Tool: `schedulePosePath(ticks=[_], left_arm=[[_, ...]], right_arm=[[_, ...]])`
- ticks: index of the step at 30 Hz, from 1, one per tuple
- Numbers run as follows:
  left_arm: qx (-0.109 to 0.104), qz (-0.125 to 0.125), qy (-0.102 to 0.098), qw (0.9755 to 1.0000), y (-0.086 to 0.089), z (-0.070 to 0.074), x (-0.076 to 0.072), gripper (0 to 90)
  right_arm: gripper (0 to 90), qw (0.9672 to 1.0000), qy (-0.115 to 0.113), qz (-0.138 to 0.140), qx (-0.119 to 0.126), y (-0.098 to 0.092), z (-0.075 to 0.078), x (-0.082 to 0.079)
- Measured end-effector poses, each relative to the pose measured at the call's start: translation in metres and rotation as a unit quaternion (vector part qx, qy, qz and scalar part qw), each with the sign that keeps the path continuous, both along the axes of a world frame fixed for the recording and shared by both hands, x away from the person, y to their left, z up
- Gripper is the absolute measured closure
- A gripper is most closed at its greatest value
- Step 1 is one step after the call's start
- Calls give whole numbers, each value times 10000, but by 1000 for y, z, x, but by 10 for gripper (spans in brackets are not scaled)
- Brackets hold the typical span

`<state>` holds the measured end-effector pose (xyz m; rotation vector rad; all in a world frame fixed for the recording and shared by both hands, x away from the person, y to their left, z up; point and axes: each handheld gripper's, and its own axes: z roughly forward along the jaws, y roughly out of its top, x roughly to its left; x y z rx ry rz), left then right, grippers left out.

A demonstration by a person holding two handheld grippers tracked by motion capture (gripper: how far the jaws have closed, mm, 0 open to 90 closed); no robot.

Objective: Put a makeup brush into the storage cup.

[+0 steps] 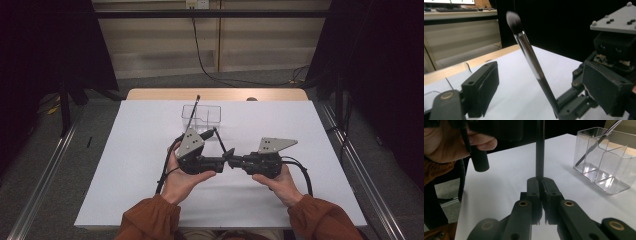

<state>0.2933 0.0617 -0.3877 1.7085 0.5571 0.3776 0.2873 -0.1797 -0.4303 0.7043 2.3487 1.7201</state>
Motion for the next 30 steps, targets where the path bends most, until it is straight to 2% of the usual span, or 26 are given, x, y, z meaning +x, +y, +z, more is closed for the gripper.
schedulePosePath(ticks=[4, 6, 8, 10, 15, 23, 30], left_arm=[[-139, -11, 143, 9998, 0, -1, 4, 318], [-151, 25, 202, 9997, 1, -2, 5, 360], [-249, 4, 293, 9993, 2, -1, 6, 425], [-232, -46, 371, 9990, 3, -1, 6, 493], [-249, -39, 369, 9990, 4, -1, 6, 620], [-216, -165, 463, 9986, 3, -3, 6, 770], [-255, -250, 527, 9980, 2, -3, 5, 794]], right_arm=[[848, 10000, -4, -31, 23, -1, 1, 0], [848, 10000, 3, -41, 31, -2, 0, 0], [848, 10000, 19, -52, 21, -2, -1, 1], [848, 10000, 30, -55, 17, -1, -2, 1], [848, 10000, 36, -58, 24, -1, -3, 1], [848, 10000, 57, -53, 25, -1, -5, 0], [848, 10000, 70, -34, 3, 0, -6, 0]])
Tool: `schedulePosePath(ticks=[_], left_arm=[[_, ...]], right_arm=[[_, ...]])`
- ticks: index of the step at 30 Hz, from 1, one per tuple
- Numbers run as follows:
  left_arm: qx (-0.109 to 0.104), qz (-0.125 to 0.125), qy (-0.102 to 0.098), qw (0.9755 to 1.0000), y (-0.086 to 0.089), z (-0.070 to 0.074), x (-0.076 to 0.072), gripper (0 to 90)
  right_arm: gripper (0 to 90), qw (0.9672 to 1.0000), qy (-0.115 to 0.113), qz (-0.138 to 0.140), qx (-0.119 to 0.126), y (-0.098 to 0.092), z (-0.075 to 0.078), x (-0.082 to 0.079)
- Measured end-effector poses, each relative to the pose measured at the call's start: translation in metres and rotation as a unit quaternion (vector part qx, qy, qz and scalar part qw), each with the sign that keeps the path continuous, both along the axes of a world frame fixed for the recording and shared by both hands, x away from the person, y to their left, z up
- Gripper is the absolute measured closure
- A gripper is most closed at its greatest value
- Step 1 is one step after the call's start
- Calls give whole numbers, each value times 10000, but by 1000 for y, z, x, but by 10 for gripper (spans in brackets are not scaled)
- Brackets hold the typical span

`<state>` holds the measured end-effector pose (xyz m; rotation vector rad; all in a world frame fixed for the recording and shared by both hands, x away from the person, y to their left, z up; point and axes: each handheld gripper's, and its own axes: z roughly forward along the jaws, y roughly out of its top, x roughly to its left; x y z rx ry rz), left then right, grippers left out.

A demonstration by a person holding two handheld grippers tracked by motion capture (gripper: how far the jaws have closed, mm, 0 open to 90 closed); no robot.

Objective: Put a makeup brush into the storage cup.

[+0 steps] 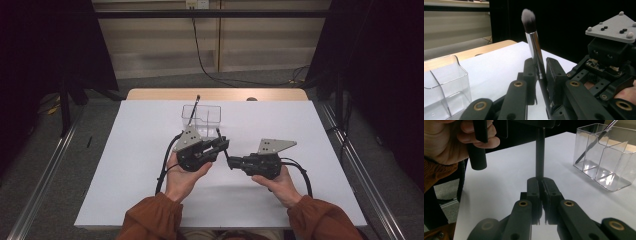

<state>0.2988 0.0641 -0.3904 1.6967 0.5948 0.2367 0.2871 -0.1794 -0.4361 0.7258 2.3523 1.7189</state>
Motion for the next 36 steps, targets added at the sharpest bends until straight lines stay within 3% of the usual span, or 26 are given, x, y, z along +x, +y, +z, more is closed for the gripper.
schedulePosePath(ticks=[9, 26, 36], left_arm=[[-71, -123, 79, 9999, -2, 2, -1, 823], [-28, -220, 3, 9998, -8, 5, -5, 840], [26, -250, -15, 9997, -10, 4, -6, 840]], right_arm=[[847, 10000, -32, 6, 12, 2, 0, -1], [832, 9999, -74, 37, 95, 1, 1, -1], [726, 9998, -51, -7, 180, 0, 2, 0]])
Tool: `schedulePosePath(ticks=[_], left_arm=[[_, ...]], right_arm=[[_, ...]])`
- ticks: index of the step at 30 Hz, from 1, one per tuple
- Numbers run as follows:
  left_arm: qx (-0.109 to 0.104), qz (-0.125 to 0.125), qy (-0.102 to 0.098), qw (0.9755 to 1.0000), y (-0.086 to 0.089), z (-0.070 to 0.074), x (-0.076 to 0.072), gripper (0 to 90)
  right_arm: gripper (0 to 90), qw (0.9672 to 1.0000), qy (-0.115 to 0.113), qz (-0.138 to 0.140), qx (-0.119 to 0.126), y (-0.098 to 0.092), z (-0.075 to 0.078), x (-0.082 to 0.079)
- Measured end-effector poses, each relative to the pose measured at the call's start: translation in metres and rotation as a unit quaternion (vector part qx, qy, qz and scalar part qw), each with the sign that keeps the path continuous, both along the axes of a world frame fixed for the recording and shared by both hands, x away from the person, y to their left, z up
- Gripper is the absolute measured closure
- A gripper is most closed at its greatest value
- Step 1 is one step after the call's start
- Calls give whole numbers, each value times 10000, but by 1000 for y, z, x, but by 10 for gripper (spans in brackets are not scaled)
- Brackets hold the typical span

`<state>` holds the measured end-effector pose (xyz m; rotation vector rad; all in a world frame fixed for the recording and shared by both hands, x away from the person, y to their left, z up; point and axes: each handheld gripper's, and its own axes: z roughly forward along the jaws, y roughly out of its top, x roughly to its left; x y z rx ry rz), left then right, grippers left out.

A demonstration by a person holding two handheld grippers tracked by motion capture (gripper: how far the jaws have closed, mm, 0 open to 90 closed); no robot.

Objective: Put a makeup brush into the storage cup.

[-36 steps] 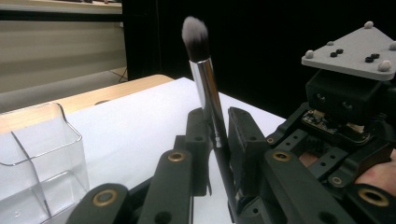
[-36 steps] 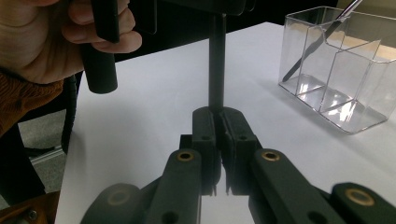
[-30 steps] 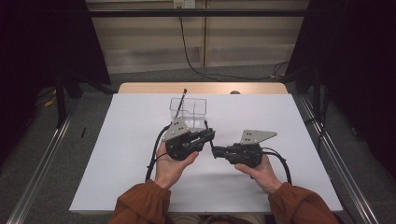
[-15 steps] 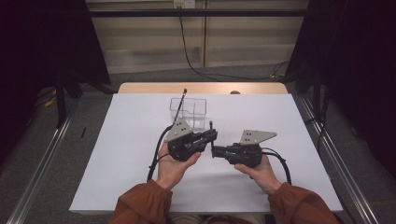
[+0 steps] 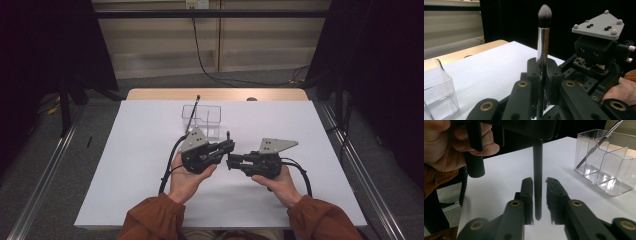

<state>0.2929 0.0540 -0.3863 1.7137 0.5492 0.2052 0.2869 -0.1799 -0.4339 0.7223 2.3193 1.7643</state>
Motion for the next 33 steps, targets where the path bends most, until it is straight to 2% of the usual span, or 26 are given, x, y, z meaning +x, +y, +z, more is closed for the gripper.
schedulePosePath(ticks=[12, 15, 21, 29, 33], left_arm=[[-19, 25, 13, 10000, 2, 0, 2, 840], [6, 28, 32, 10000, 3, 0, 2, 840], [1, 45, 34, 10000, 4, 0, 3, 839], [-15, 82, 22, 10000, 7, 1, 3, 839], [-20, 119, 28, 9999, 9, 0, 4, 839]], right_arm=[[456, 9999, 45, -88, 88, -1, 2, 0], [334, 9998, 29, -162, 99, -1, 2, 0], [256, 9996, -40, -245, 154, -2, 2, 0], [130, 9991, 2, -357, 224, -5, 4, 0], [97, 9988, 19, -437, 218, -6, 4, 1]])
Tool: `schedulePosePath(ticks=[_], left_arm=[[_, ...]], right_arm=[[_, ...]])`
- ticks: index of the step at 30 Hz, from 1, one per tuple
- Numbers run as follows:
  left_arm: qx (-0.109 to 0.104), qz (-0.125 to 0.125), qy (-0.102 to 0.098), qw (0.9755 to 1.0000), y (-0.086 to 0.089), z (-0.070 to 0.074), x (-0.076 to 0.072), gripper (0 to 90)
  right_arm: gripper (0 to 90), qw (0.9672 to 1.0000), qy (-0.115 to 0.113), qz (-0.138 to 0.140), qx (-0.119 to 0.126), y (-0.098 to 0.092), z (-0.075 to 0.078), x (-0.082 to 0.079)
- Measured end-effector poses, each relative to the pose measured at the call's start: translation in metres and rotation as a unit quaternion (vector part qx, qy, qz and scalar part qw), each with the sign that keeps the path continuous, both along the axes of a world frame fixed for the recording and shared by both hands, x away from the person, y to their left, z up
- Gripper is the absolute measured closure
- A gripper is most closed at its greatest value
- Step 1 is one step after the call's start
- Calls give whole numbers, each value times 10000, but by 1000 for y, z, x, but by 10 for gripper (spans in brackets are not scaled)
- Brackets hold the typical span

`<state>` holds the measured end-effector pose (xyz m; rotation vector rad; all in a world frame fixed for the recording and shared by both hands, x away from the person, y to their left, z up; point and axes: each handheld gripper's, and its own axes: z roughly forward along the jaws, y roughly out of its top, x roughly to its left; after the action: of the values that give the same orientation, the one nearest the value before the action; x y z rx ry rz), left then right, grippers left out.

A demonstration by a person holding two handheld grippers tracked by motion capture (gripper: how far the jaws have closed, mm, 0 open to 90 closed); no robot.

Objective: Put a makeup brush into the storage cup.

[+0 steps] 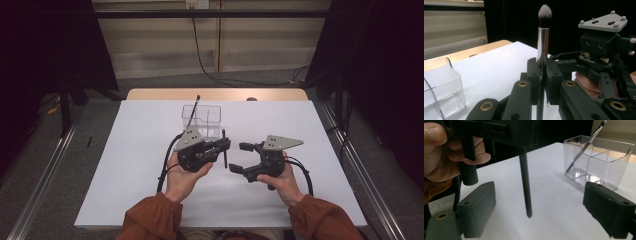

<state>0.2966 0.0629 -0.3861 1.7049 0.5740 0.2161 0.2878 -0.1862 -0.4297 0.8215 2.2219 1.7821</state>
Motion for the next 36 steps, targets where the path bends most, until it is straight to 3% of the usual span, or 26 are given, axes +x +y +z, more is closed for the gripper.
schedulePosePath(ticks=[9, 19, 29, 32, 36], left_arm=[[19, 53, -1, 10000, 6, 0, 0, 839], [32, 141, -41, 9999, 14, 2, 2, 840], [15, 244, -19, 9997, 22, 3, 2, 839], [22, 286, -18, 9996, 26, 3, 2, 839], [15, 336, -16, 9994, 31, 4, 3, 839]], right_arm=[[43, 10000, -13, -59, -30, -3, 0, 0], [41, 9998, -64, -209, 1, -11, 1, -2], [40, 9991, -79, -390, -167, -16, -1, -8], [40, 9985, -184, -507, -104, -20, 0, -10], [41, 9972, -174, -686, -222, -26, 0, -12]])
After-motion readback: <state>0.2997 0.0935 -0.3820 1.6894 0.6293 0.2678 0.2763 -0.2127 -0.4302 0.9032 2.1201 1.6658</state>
